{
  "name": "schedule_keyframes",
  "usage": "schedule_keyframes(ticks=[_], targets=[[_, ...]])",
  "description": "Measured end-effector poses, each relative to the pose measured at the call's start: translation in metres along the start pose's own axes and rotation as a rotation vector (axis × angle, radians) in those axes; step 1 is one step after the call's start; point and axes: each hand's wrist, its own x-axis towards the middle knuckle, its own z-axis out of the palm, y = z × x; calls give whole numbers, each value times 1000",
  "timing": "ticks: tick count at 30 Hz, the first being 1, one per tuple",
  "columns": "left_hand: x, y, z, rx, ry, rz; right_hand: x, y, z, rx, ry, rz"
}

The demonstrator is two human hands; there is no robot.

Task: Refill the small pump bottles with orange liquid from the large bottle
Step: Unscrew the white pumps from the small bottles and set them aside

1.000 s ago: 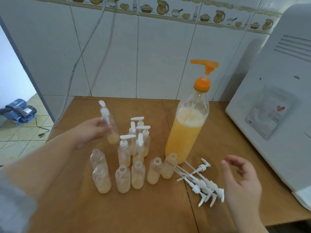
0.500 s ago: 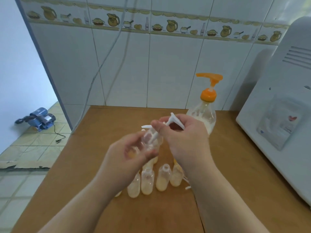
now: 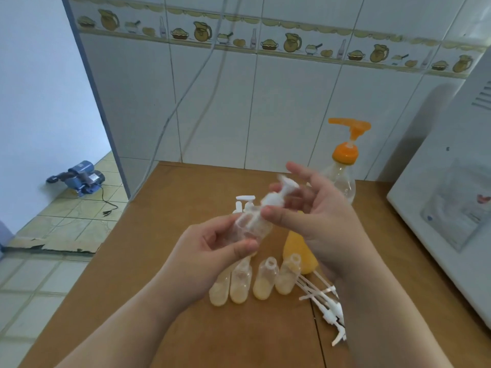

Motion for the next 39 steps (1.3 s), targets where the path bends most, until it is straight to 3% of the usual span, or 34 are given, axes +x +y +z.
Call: schedule_keyframes(ticks=[3,6,12,15,18,22,28,31,34,39], targets=[[2,1,-2,12,32,-4,-4,-1,-9,11,9,5],[8,-4,-1,337,-3,8,-7,-4,-5,-40,-2,-44],[28,-5,-11,570,172,39,-5,-11,-35,29,387,-159],[47,-10,-30,551,302,-20,-13,-8,-66,-65,578,-231],[65,-22,-50,557,375,-71,-30,19,-101,-205,726,-172],[83,-49,-66,733,259,-235,-50,79,-133,-323,814,47],[96,-81,-70,840,78,-479,-58,153,-126,-387,832,227],[97,-90,-67,873,22,-552,-59,184,-114,-519,764,285],[96,-92,-63,913,-7,-585,-62,198,-105,-663,681,261],[92,-84,-64,885,-9,-526,-62,201,-106,-682,614,258]])
